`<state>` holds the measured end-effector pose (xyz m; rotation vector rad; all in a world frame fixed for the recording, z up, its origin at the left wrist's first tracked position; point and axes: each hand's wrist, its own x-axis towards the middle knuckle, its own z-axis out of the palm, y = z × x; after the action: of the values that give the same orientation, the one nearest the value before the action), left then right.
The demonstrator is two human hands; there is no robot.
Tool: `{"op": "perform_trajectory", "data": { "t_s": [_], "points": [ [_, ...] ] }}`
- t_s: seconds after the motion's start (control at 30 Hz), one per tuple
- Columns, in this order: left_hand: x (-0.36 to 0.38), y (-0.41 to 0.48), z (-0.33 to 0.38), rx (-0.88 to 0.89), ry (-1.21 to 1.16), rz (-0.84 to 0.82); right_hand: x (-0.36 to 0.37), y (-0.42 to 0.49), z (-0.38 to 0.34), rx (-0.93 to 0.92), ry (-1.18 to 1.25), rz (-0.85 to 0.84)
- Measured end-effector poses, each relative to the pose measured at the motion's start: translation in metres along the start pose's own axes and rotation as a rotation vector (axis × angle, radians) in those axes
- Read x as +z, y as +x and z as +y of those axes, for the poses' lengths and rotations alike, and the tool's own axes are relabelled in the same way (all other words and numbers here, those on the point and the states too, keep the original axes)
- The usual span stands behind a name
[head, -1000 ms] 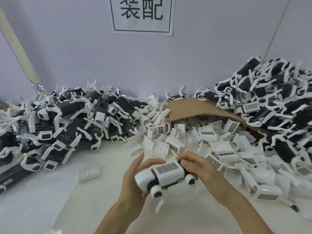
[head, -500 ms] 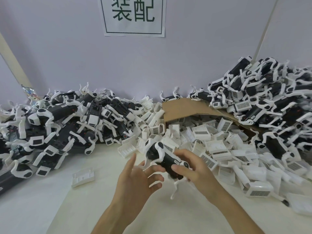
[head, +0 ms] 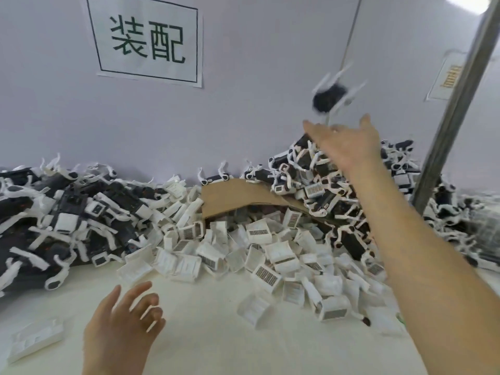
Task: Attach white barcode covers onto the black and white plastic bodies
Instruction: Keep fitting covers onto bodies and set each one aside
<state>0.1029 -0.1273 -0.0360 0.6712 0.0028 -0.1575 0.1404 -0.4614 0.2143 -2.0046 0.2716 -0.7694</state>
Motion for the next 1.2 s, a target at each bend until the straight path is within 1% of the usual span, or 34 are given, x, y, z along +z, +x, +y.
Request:
{"op": "perform_trajectory", "data": {
  "t_s": [0.03,0.07,0.1,0.13,0.17,0.2,0.27,0.33,0.43,0.5,0.57,0.63,0.67,0.8,0.93,1.03,1.1,1.2],
  "points": [
    [0.001,0.000,0.001,0.004,-0.001,-0.006,-0.007,0.014,-0.008,0.056,0.277,-0.080],
    [0.001,0.002,0.003,0.008,-0.007,-0.006,-0.008,0.024,-0.008,0.144,0.634,-0.141],
    [0.001,0.001,0.004,0.007,-0.003,0.003,0.000,0.026,-0.005,0.213,0.877,-0.188],
    [0.000,0.002,0.005,0.010,-0.008,0.024,0.016,0.017,0.004,0.208,0.921,-0.232],
    [0.000,0.001,0.007,0.020,-0.022,0.060,0.034,-0.001,0.016,0.143,0.802,-0.259],
    [-0.003,0.002,0.007,0.034,-0.029,0.092,0.054,-0.024,0.037,0.071,0.623,-0.294],
    [-0.009,0.005,0.010,0.042,-0.023,0.144,0.092,-0.074,0.073,0.004,0.293,-0.286],
    [-0.012,0.005,0.012,0.045,-0.020,0.181,0.115,-0.120,0.118,-0.088,-0.006,-0.331],
    [-0.014,0.004,0.014,0.045,-0.026,0.223,0.141,-0.156,0.160,-0.099,-0.419,-0.428],
    [-0.013,0.003,0.016,0.072,-0.042,0.259,0.148,-0.162,0.169,-0.149,-0.575,-0.455],
    [-0.011,-0.001,0.022,0.113,-0.066,0.302,0.149,-0.163,0.168,-0.183,-0.555,-0.400],
    [-0.008,-0.004,0.030,0.176,-0.084,0.330,0.147,-0.164,0.166,-0.188,-0.476,-0.332],
    [-0.008,-0.005,0.035,0.216,-0.088,0.347,0.147,-0.163,0.167,-0.186,-0.420,-0.326],
    [-0.016,-0.008,0.056,0.334,-0.133,0.428,0.146,-0.162,0.168,-0.226,-0.232,-0.395],
    [-0.033,-0.014,0.076,0.388,-0.323,0.424,0.143,-0.162,0.164,-0.253,-0.152,-0.356],
    [-0.050,-0.019,0.091,0.467,-0.491,0.425,0.142,-0.163,0.160,-0.274,-0.037,-0.327],
    [-0.058,-0.021,0.098,0.526,-0.491,0.427,0.142,-0.164,0.157,-0.282,0.053,-0.314],
    [-0.066,-0.021,0.101,0.558,-0.396,0.439,0.141,-0.165,0.155,-0.259,0.139,-0.307]
  ]
}}
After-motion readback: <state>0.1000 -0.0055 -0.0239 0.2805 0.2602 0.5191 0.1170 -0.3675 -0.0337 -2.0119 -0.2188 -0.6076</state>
